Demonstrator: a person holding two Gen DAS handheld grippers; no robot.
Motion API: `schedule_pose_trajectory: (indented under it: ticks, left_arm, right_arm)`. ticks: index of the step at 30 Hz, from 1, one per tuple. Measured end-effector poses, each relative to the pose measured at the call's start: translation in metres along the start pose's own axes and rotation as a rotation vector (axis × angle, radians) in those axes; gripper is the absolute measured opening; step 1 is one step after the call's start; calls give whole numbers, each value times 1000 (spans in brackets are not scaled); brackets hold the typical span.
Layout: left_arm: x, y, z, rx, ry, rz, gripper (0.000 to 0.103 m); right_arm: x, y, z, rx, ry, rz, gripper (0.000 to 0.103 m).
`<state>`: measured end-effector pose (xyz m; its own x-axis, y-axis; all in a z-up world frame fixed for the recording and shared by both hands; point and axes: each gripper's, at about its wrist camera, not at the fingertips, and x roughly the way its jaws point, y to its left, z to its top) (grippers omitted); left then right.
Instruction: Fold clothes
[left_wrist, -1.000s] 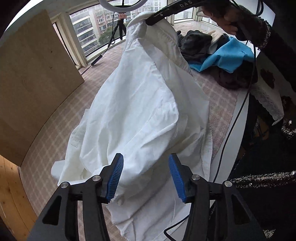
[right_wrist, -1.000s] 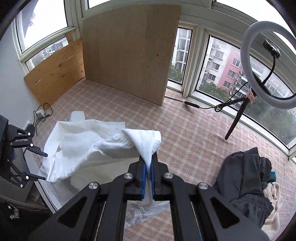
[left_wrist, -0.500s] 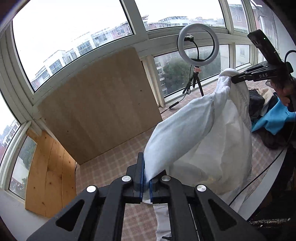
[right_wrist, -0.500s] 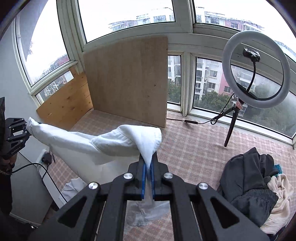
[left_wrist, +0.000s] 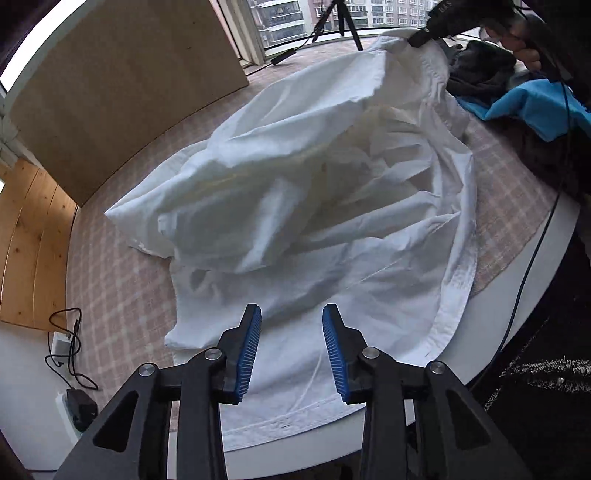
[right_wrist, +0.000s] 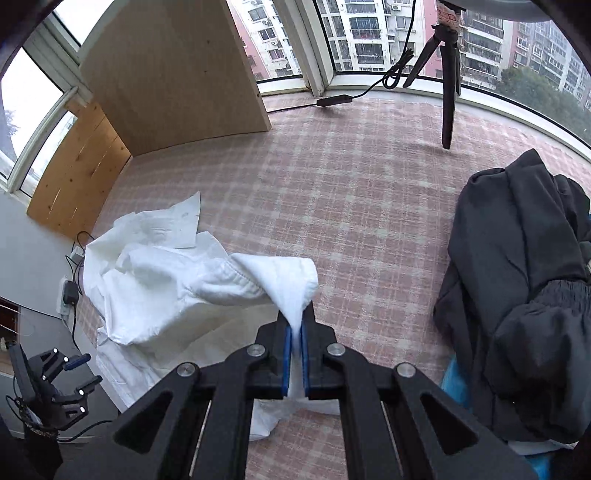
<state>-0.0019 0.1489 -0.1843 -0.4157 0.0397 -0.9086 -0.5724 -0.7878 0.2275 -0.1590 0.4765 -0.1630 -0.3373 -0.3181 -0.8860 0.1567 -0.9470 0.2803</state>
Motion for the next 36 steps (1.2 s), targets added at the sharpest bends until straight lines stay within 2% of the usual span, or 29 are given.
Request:
schedule_pose_trajectory:
  ticks: [7, 9, 11, 12, 13, 14, 17, 21, 22, 23, 24, 25, 28, 29, 34, 36]
  left_arm:
    - [36, -72, 70, 236, -67, -38, 39]
    - [51, -87, 85, 300, -71, -43, 39]
    - [71, -96, 96, 335, -27, -61, 34]
    - [78, -96, 99, 329, 2, -64, 12]
    - [85, -94, 102, 319, 30, -66, 2]
    - [84, -89, 105, 287, 40, -87, 1]
    - [37, -53, 109, 140, -40, -180, 1]
    - [-27, -7, 94, 12, -144, -113, 1]
    - [-36, 3, 87, -16, -151, -117, 1]
    - [-39, 12, 82, -40, -153, -115, 1]
    - [-41, 20, 77, -63, -154, -111, 1]
    - [-39, 25, 71, -80, -143, -94, 1]
    - [-32, 38, 50, -136, -109, -57, 1]
    - [-31, 42, 44, -157, -104, -64, 1]
    - [-24, 44, 34, -189, -69, -51, 1]
    - [-24, 45, 35, -196, -67, -54, 1]
  right_arm:
    - [-19, 4, -5, -63, -27, 8, 4]
    - [-26, 1, -7, -66, -35, 16, 4]
    - [-36, -4, -8, -61, -54, 23, 4]
    - [-43, -7, -7, -57, -69, 24, 4]
    - [-49, -10, -7, -54, -83, 26, 4]
    - [-55, -14, -7, -50, -97, 27, 4]
    - [-74, -23, -5, -40, -140, 32, 4]
    - [-76, -29, -8, -130, -101, 75, 8]
    - [-66, -29, -11, -137, -83, 64, 26]
    - [-55, -29, -15, -143, -65, 51, 54]
    - [-41, -29, -19, -141, -50, 39, 65]
    - [-26, -27, -22, -144, -39, 31, 69]
    - [27, -20, -31, -181, 22, -2, 69]
    - [42, -20, -32, -165, 45, 16, 69]
    - [90, -21, -40, -37, 123, 182, 69]
    - [95, -18, -47, -31, 104, 233, 69]
